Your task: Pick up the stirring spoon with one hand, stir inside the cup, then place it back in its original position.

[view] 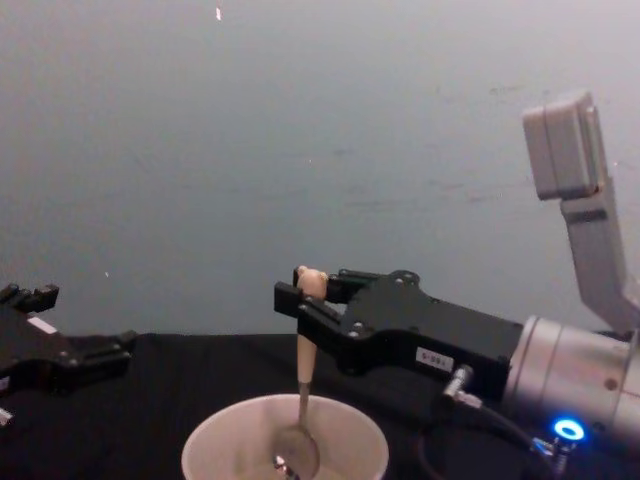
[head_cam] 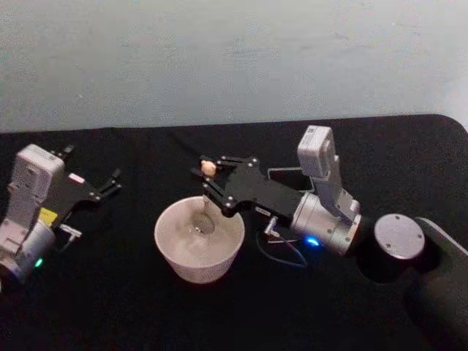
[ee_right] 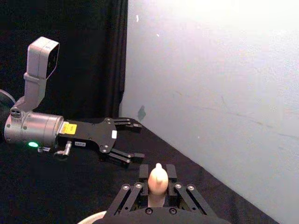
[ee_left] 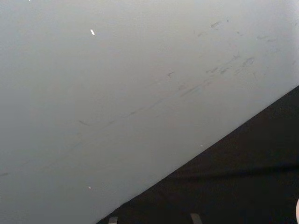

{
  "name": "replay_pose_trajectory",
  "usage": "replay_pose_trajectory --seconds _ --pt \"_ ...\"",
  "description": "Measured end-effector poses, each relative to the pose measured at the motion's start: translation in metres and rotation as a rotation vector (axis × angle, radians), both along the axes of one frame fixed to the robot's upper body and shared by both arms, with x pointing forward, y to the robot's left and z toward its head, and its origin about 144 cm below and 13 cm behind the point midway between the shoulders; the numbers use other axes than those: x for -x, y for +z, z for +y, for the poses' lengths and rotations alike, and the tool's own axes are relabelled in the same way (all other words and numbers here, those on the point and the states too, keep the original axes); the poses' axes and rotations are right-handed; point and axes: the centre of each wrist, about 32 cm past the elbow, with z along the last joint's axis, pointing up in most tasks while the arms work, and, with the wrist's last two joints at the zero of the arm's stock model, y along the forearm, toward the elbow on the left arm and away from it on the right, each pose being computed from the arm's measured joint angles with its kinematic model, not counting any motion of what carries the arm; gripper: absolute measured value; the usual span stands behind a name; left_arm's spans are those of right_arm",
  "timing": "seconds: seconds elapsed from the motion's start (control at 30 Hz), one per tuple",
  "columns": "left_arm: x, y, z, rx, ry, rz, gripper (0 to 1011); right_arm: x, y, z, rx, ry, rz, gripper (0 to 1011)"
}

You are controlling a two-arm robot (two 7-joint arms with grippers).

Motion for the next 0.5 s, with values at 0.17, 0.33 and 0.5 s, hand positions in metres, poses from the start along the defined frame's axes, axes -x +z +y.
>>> replay_pose_trajectory --seconds 0.17,0.33,0.5 --pt "0.0 0.0 0.0 0.0 0.0 0.0 1001 0.003 0.0 -0.007 0.005 -0.011 0.002 213" --pt "0.0 0.0 0.0 0.0 0.0 0.0 1001 0.009 -0.002 -0.017 0.008 -0.021 0.012 213" --pt "0.0 0.0 0.0 0.0 0.0 0.0 1001 0.016 -0.002 -0.022 0.003 -0.016 0.028 213"
